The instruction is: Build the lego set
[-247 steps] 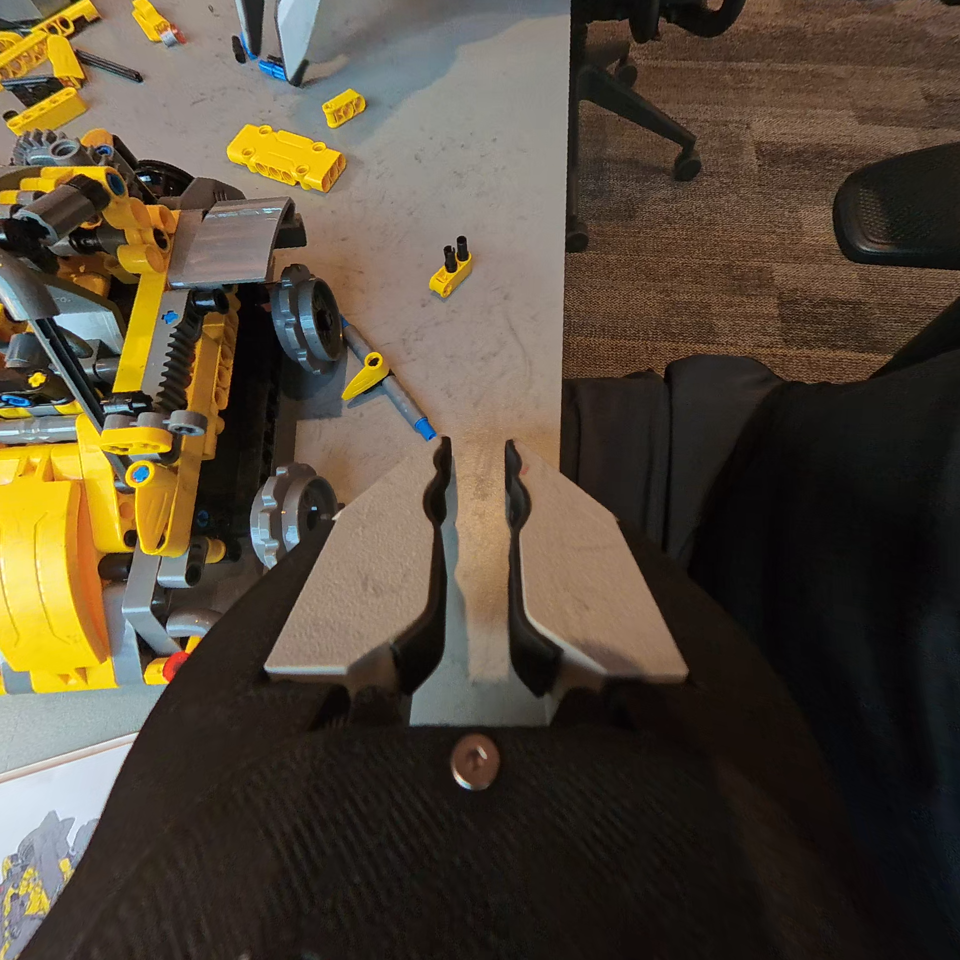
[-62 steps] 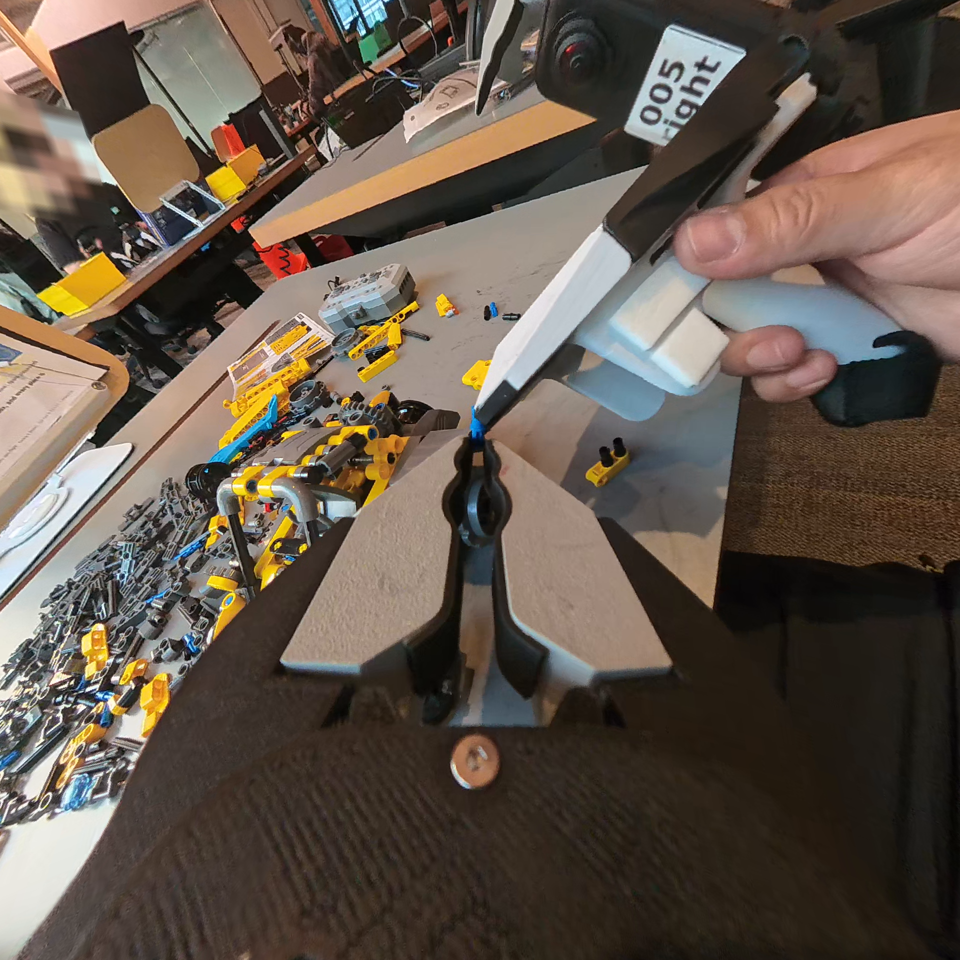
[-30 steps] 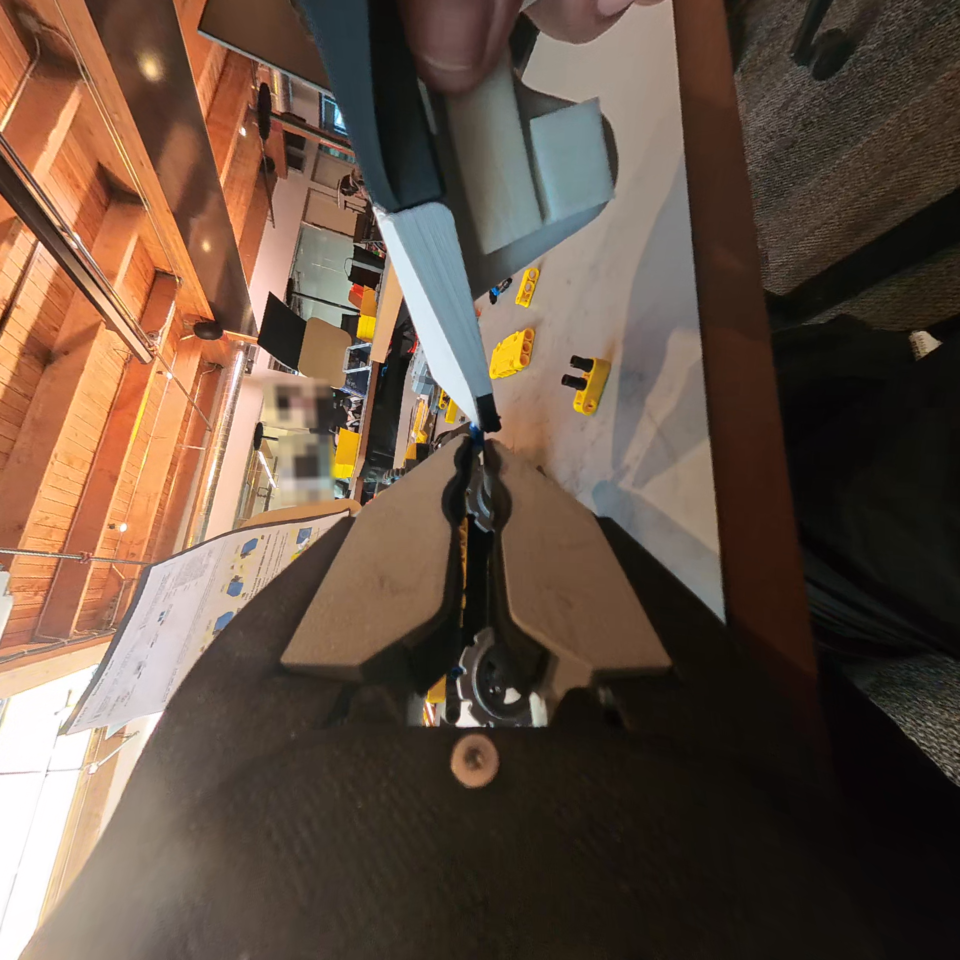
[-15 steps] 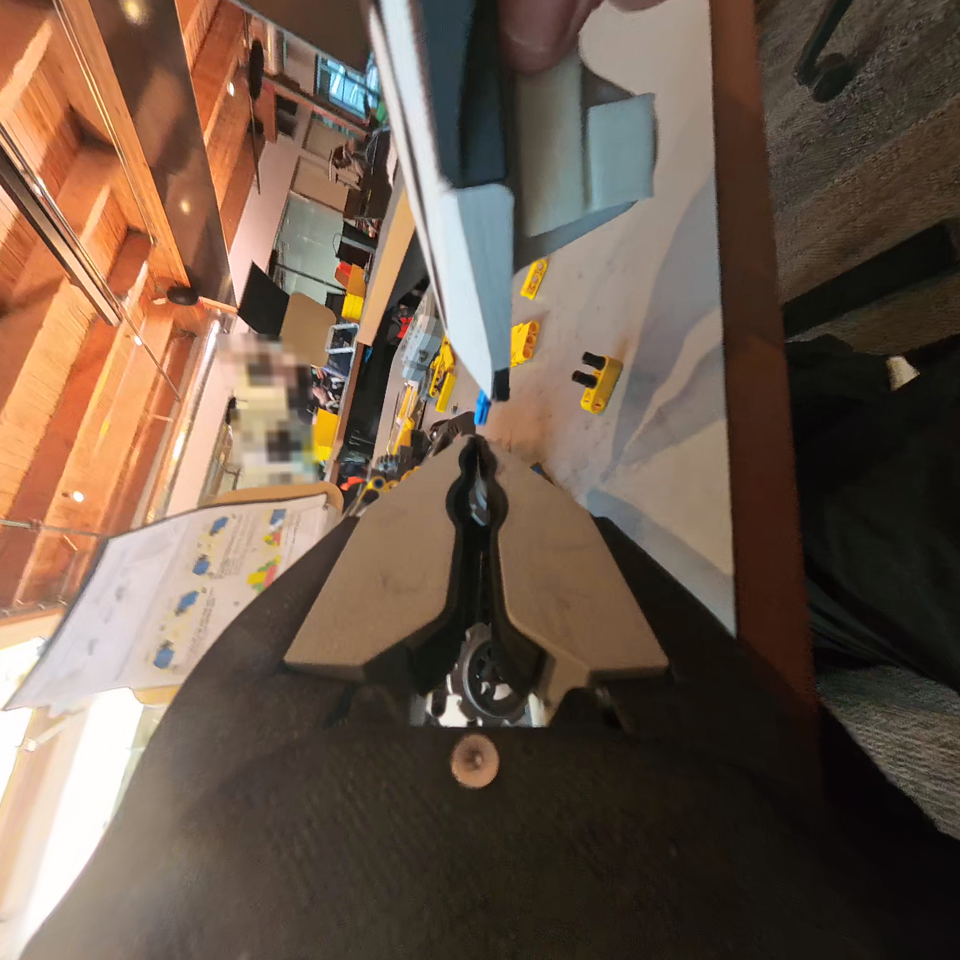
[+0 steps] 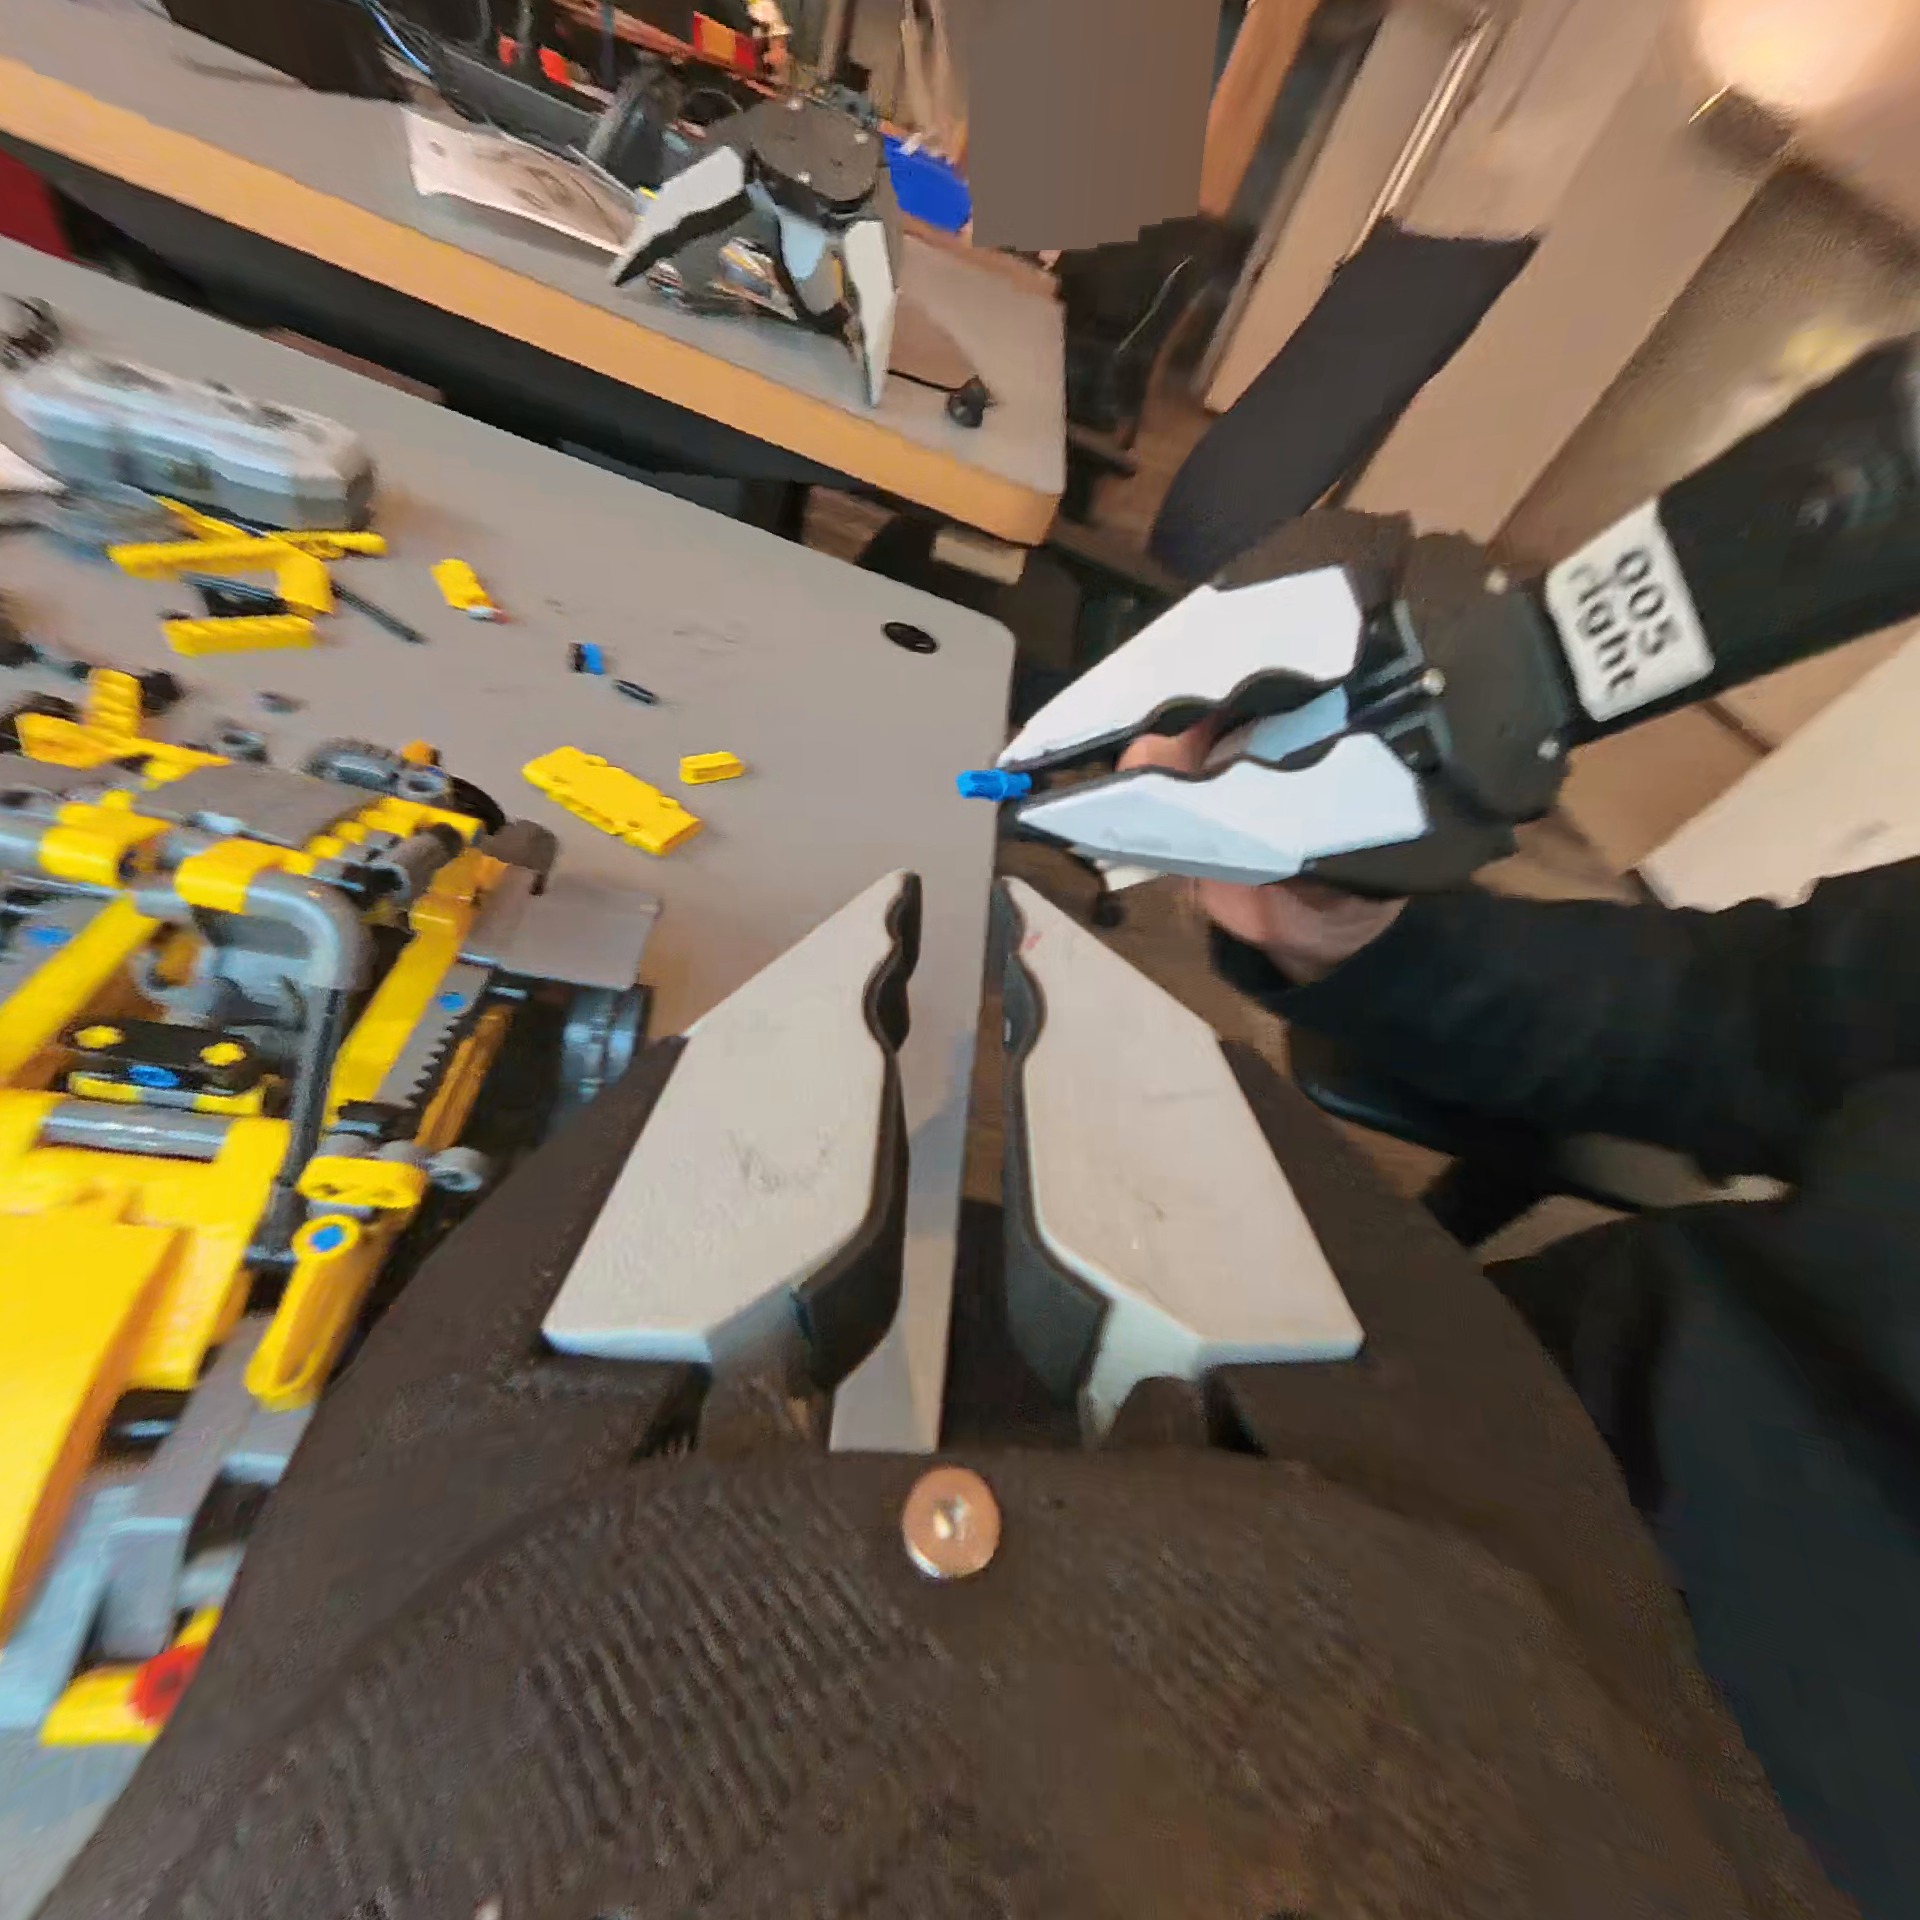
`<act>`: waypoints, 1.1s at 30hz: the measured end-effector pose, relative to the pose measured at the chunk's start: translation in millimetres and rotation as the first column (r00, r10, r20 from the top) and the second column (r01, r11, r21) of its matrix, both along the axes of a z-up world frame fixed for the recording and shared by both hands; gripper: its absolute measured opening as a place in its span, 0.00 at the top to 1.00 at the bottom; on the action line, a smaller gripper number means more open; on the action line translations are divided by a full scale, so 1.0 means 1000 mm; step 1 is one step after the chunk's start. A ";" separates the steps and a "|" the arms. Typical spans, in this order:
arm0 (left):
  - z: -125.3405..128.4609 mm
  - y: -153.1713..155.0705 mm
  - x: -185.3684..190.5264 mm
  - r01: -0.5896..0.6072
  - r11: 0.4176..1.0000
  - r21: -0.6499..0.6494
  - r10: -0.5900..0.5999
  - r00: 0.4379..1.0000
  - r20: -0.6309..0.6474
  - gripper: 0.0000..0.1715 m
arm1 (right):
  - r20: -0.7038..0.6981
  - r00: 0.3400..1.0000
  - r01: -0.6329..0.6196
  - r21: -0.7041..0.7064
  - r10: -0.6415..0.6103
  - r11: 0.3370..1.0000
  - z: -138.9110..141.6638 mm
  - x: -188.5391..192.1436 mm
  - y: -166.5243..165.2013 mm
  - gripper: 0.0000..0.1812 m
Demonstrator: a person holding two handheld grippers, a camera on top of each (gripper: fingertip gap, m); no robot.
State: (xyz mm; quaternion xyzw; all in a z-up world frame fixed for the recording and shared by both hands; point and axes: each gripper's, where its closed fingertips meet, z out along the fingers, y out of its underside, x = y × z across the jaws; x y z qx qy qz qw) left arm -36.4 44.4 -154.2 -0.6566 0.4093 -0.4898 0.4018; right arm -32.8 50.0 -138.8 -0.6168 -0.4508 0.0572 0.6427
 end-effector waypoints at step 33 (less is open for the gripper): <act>0.011 -0.006 0.000 0.255 0.909 -0.331 -0.177 0.953 0.248 0.99 | 0.082 0.997 -0.008 0.087 0.001 0.996 -0.009 -0.015 -0.009 0.94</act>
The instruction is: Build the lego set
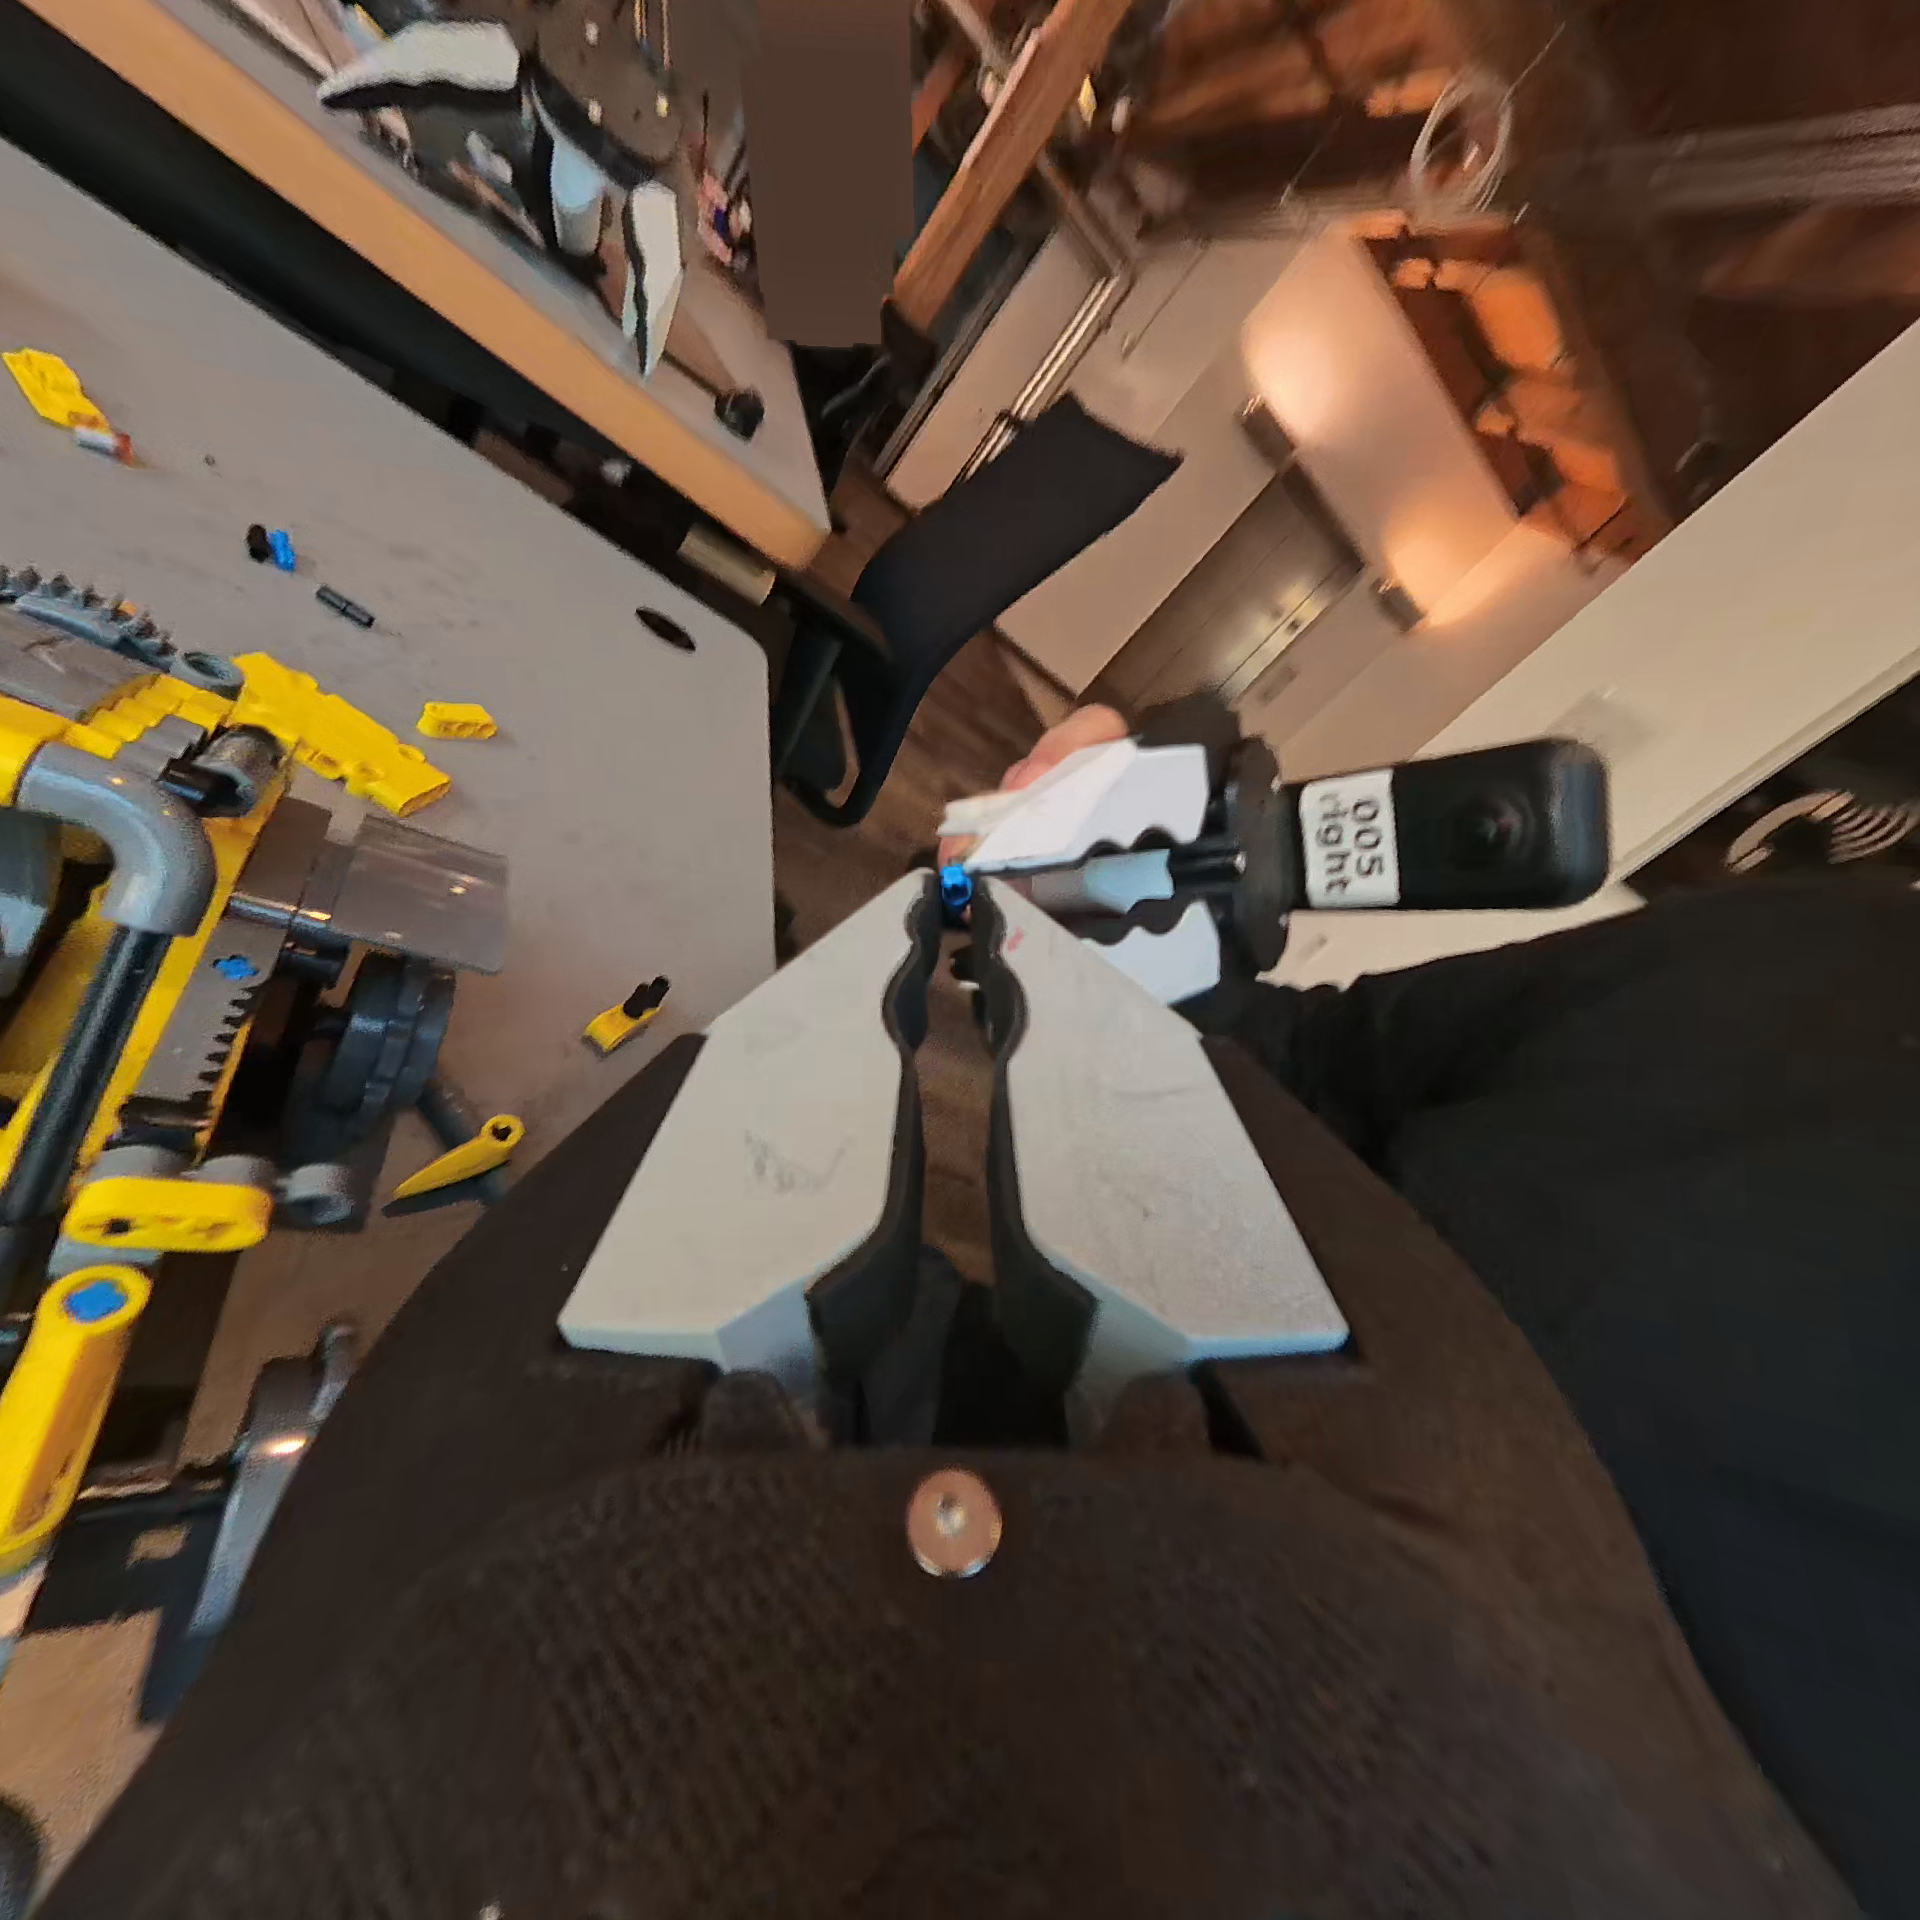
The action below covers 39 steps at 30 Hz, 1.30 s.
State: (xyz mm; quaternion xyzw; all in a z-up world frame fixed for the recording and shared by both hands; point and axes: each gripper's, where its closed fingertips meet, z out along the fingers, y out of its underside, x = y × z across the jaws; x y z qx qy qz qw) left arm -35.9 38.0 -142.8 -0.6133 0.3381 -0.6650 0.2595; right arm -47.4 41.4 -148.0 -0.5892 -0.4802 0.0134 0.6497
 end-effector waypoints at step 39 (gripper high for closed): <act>-0.048 -0.024 -0.001 0.167 0.985 -0.051 -0.175 0.934 -0.310 0.99 | 0.088 0.996 0.042 -0.135 -0.030 0.990 -0.043 0.000 -0.007 0.82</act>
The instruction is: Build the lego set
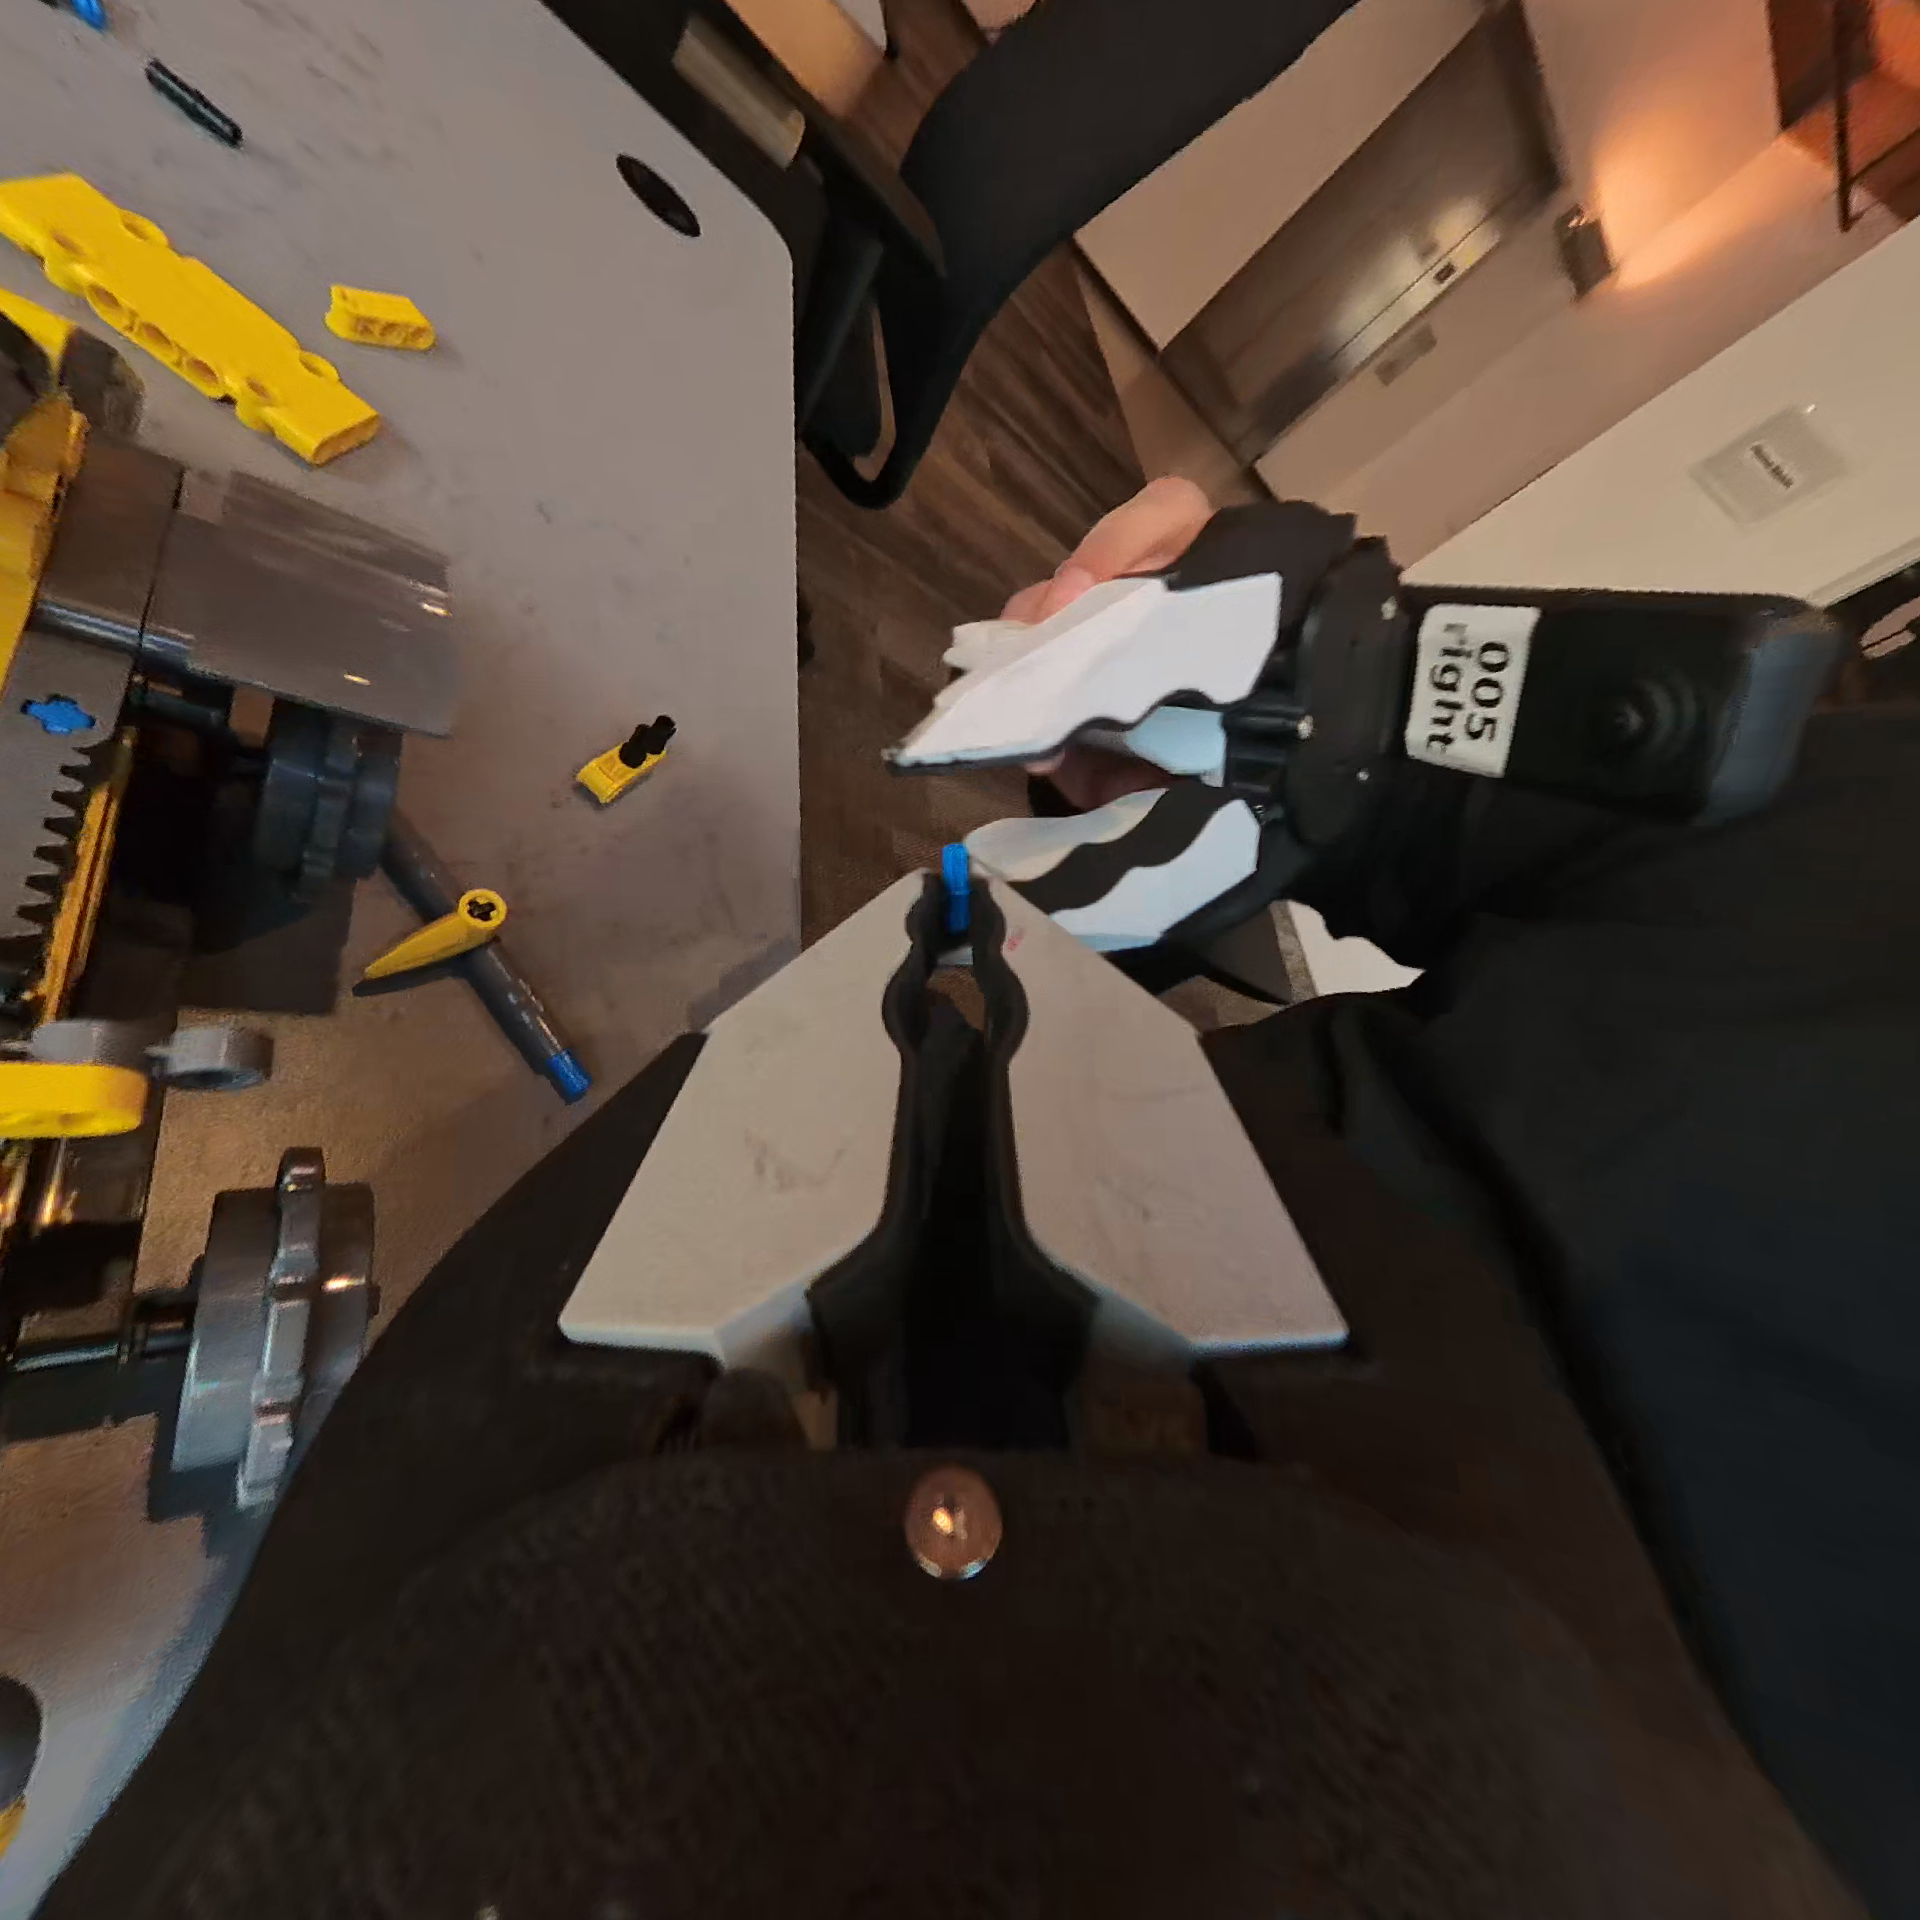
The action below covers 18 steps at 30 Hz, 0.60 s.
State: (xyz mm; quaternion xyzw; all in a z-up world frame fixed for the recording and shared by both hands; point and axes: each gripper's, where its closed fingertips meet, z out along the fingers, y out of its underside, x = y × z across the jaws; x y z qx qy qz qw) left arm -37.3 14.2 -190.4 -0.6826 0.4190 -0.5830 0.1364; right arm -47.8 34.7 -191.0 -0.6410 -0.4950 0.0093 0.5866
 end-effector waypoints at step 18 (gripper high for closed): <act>-0.070 0.026 0.012 0.077 0.897 0.436 0.151 0.872 -0.465 0.99 | -0.026 1.000 -0.004 -0.573 -0.013 0.820 -0.064 0.057 0.032 0.83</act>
